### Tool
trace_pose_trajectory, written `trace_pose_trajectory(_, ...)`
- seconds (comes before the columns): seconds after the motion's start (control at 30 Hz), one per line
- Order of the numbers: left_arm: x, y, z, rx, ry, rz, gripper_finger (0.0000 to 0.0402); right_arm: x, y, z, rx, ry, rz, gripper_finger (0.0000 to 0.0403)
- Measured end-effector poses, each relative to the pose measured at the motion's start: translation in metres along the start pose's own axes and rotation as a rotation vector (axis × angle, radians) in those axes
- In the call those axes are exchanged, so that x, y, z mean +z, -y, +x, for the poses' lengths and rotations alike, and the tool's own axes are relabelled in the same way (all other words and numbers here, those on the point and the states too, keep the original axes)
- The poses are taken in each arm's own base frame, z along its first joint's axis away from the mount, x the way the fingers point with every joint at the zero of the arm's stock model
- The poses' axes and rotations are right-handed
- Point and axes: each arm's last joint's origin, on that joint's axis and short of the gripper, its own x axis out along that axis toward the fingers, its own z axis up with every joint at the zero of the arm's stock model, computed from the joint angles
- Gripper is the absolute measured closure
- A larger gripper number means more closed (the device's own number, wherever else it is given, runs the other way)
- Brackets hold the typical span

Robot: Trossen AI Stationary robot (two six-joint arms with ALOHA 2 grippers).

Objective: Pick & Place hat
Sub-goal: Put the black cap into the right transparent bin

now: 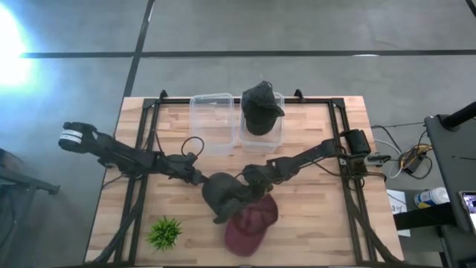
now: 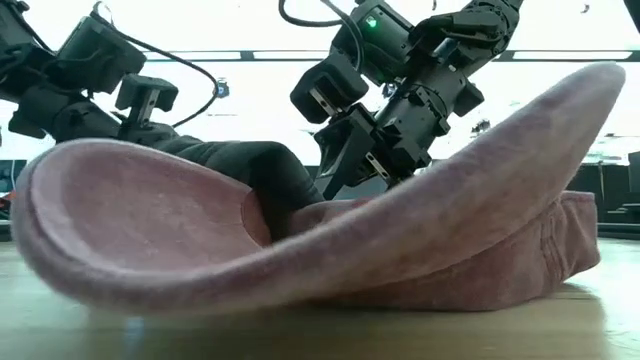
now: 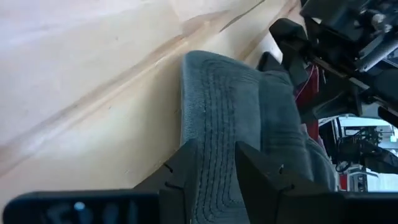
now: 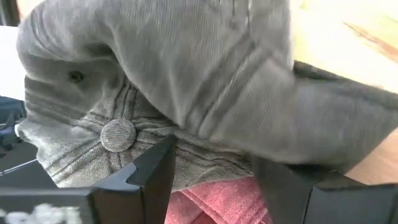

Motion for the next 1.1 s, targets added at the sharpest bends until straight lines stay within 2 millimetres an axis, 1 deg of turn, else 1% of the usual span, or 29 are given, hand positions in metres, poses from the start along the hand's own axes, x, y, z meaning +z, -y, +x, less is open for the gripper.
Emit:
trace_pose_trajectory(0.17, -0.004, -0.011, -0.004, 0.118, -0.044, 0.024, 0.0300, -0.001, 0.001, 0.000, -0.010, -0.018, -0.001, 0.0200)
trace_pose_trajectory(0.43, -0.003, -0.009, -0.004, 0.089, -0.038, 0.010, 0.0300, 0.001, 0.002, 0.000, -0.008, -0.027, -0.007, 0.0200)
trace_pose_trajectory(0.53, -0.001, -0.003, -0.002, 0.025, -0.013, 0.010, 0.0300, 0.002, 0.003, -0.001, -0.008, -0.027, -0.009, 0.0200)
trace_pose_trajectory(0.73, 0.003, 0.009, 0.004, -0.039, -0.009, 0.011, 0.0300, 0.011, 0.005, -0.003, -0.005, -0.025, 0.001, 0.0200)
trace_pose_trajectory(0.87, 0.008, 0.026, 0.009, -0.141, -0.026, 0.064, 0.0300, 0.018, 0.006, -0.006, 0.002, -0.008, 0.005, 0.0200)
trace_pose_trajectory(1.03, 0.011, 0.038, 0.016, -0.158, -0.048, 0.120, 0.0301, 0.026, 0.001, -0.008, 0.010, 0.028, -0.023, 0.0199)
trace_pose_trajectory(1.1, 0.012, 0.041, 0.016, -0.151, -0.055, 0.127, 0.0308, 0.027, -0.002, -0.011, 0.015, 0.031, -0.051, 0.0199)
